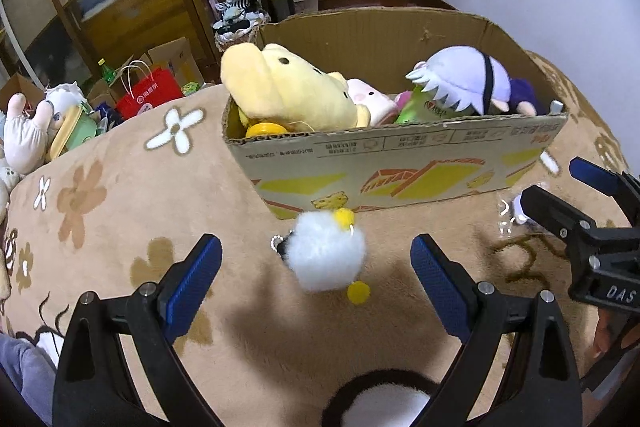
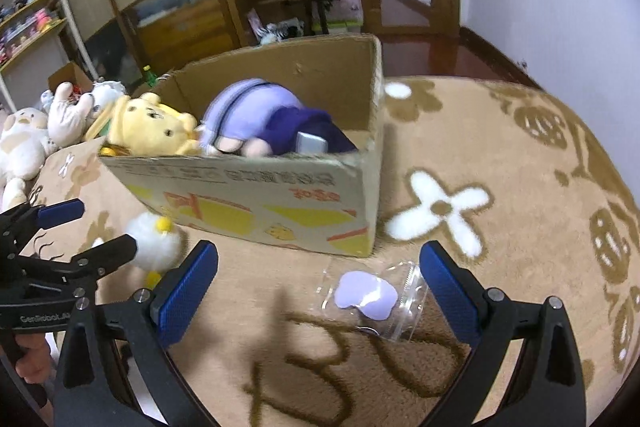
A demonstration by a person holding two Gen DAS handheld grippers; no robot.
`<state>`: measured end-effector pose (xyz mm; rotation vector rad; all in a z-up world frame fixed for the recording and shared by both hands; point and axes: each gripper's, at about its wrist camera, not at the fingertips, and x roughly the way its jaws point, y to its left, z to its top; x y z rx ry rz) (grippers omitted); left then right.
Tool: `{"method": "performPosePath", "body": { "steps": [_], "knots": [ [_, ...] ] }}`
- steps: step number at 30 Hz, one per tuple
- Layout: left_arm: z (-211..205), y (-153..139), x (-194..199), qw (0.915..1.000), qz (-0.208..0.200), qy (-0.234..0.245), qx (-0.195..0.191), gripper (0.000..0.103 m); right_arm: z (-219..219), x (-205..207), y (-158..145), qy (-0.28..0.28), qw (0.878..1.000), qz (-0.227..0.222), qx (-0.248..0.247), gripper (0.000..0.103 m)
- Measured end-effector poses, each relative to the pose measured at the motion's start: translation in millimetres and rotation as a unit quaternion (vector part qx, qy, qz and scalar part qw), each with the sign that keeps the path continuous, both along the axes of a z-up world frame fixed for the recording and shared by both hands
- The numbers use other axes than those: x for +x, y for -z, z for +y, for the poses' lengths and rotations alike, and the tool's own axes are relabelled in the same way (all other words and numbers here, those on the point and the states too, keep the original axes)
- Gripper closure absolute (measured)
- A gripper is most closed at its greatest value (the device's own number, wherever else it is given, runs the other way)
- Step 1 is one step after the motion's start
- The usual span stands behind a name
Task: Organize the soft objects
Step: 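Withdraw both tools from the box toward the white pompom and zip bag, then grasp the white pompom with the left tool while the right grasps the clear zip bag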
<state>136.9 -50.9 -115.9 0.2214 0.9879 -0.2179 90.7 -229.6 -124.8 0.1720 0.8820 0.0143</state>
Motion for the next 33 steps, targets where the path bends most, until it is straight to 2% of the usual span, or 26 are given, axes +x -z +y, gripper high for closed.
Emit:
{"method": "performPosePath", "body": {
  "steps": [5, 9, 13, 19, 30, 33],
  "knots": [
    [1, 13, 10, 0.9999, 0.014, -0.004, 0.001, 0.009, -9, 9, 18, 0.015, 1.000, 0.024, 0.003, 0.000],
    [1, 24, 16, 0.9992, 0.032, -0.009, -0.022, 0.009, -11, 16, 32, 0.021, 0.999, 0.045, 0.001, 0.000],
    [-7, 38, 17, 0.9994, 0.034, 0.001, 0.002, 0.009, -13, 19, 46, 0.026, 0.998, 0.063, 0.000, 0.000],
    [-13, 56, 21, 0.9987, 0.049, 0.005, 0.011, 0.009, -11, 21, 58, 0.022, 0.997, 0.077, -0.017, 0.000],
    [-2, 63, 27, 0.9982, 0.058, -0.012, -0.002, 0.044, -1, 9, 62, 0.028, 0.996, 0.085, -0.026, 0.000],
    [5, 63, 30, 0.9980, 0.059, -0.023, -0.006, 0.054, -5, 8, 62, 0.037, 0.995, 0.089, -0.018, 0.005]
  ]
}}
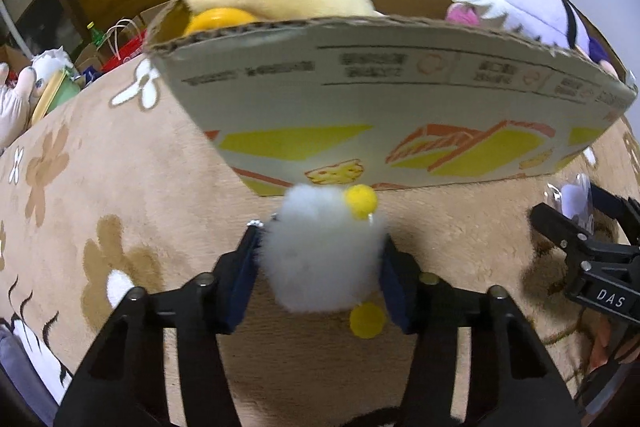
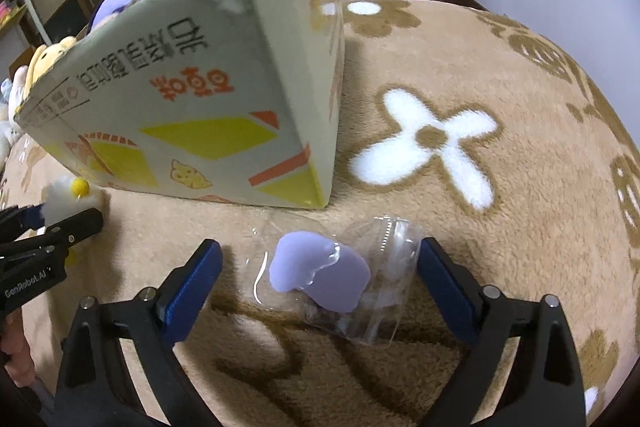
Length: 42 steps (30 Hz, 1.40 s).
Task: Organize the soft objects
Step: 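Grasp the white pompom with the left tool while the right grasps the clear zip bag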
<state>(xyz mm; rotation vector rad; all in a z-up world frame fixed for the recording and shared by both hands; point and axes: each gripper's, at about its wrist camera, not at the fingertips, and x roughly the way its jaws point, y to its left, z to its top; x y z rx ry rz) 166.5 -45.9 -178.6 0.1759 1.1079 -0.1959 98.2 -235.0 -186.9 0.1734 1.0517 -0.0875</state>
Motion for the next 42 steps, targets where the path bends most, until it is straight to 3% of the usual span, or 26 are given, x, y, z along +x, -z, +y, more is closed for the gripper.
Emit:
{"method": "performPosePath", "body": {
  "steps": [8, 21, 31, 42],
  "knots": [
    [10, 0, 3, 1.0000, -0.001, -0.005, -0.005, 0.061, -10, 6, 0, 0.010, 1.000, 0.011, -0.017, 0.017],
    [3, 2, -5, 1.0000, -0.007, 0.002, 0.003, 0.061, -15, 8, 1, 0.016, 1.000, 0.012, -0.016, 0.019],
    [2, 0, -10, 1.0000, -0.004, -0.002, -0.004, 0.062, -1, 2, -3, 0.000, 0.999, 0.016, -0.044, 0.025],
    [7, -4, -13, 0.9999, -0.005, -0.009, -0.008, 0.063, -27, -6, -13, 0.031, 0.999, -0.002, 0.042, 0.025]
  ]
}}
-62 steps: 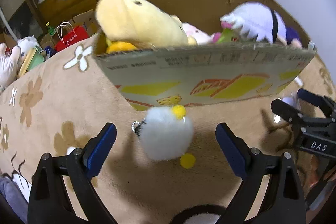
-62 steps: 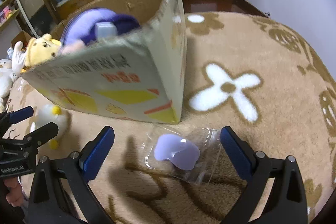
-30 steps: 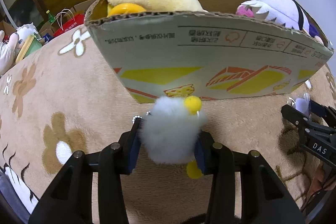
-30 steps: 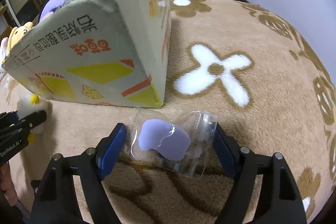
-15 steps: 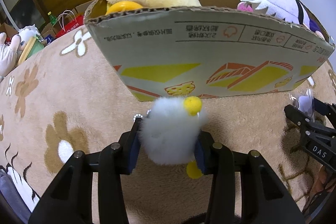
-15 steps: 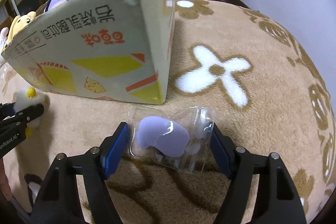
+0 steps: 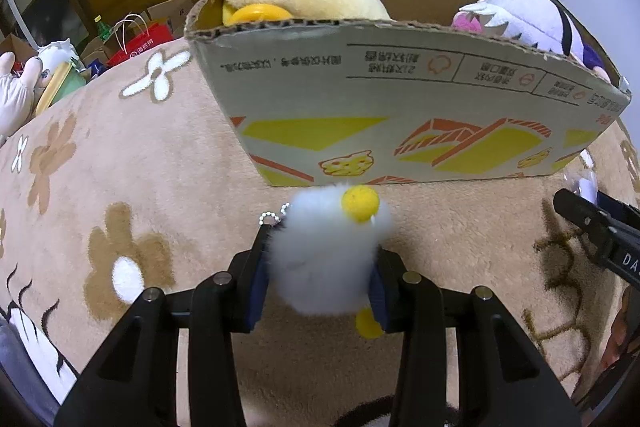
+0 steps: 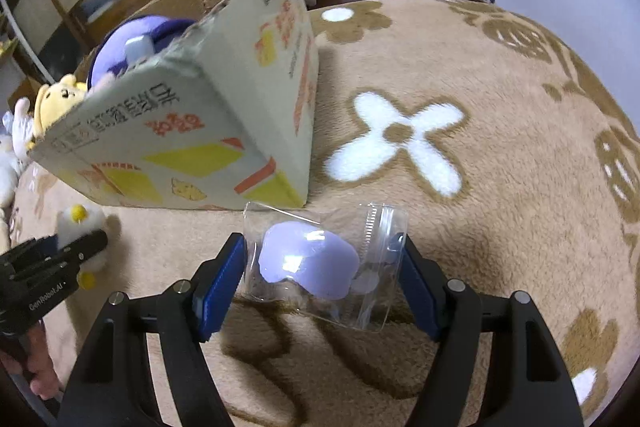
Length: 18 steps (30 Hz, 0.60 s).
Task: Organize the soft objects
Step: 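Grasp the white pompom with the left tool while the right grasps the clear zip bag, then lift the pompom and zip bag and carry both over the box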
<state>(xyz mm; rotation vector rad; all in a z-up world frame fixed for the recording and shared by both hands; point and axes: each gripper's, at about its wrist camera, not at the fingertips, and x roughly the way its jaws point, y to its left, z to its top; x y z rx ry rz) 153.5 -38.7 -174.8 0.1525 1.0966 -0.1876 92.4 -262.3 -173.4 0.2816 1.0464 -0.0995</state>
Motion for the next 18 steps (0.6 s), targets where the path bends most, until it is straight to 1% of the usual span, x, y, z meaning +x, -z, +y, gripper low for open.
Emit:
{"method": "performPosePath", "body": {
  "steps": [2, 6, 12, 18],
  "knots": [
    [-1, -1, -2, 1.0000, 0.005, 0.007, 0.001, 0.063, 0, -1, -1, -0.001, 1.000, -0.001, 0.002, 0.025],
    [-3, -8, -9, 0.9999, -0.002, 0.010, -0.005, 0.063, 1, 0, -3, -0.008, 1.000, -0.008, -0.004, 0.025],
    [-1, -14, -16, 0.9999, -0.009, 0.005, -0.006, 0.063, 11, -10, -17, -0.022, 0.999, -0.028, -0.019, 0.025],
    [-3, -22, -25, 0.9999, -0.013, 0.006, -0.007, 0.063, 18, -17, -26, -0.030, 0.999, -0.038, -0.017, 0.025]
  ]
}}
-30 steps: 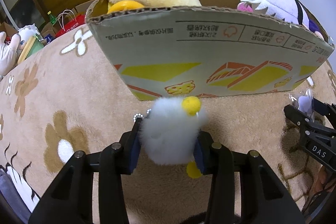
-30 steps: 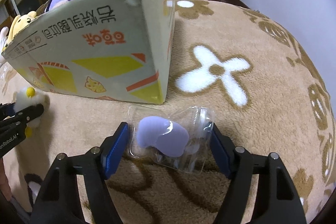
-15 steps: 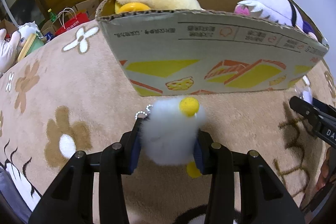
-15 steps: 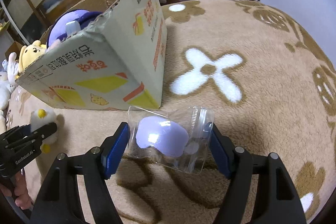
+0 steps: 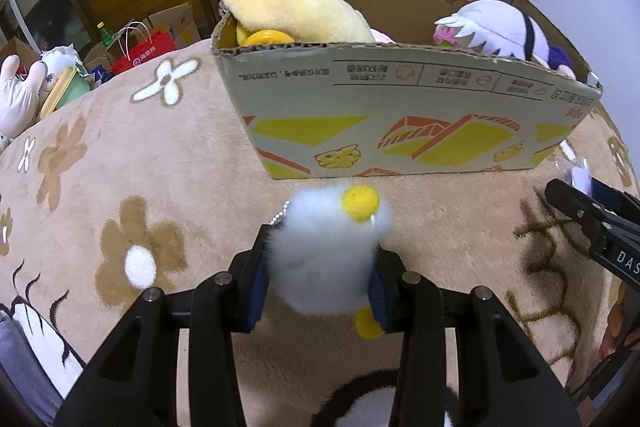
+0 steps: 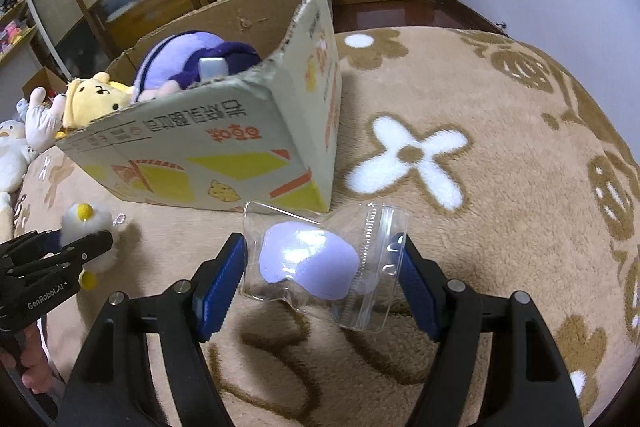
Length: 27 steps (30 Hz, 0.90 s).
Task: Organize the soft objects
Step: 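Lift the pompom and zip bag and carry both over the box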
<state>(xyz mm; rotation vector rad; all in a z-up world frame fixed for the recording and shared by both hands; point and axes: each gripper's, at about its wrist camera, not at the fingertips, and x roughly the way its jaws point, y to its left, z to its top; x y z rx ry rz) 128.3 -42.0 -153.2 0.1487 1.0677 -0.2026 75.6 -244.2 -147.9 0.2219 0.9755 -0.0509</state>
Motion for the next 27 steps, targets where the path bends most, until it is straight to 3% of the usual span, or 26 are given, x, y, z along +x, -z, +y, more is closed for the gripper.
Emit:
{"method": "performPosePath", "body": {
  "steps": [14, 27],
  "knots": [
    [-6, -40, -32, 0.9982, -0.059, 0.004, 0.007, 0.063, 9, -13, -32, -0.020, 0.999, -0.048, -0.011, 0.025],
    [-2, -103, -55, 0.9878, -0.155, -0.002, -0.005, 0.063, 29, -38, -100, -0.051, 0.988, -0.145, -0.025, 0.025]
  ]
}}
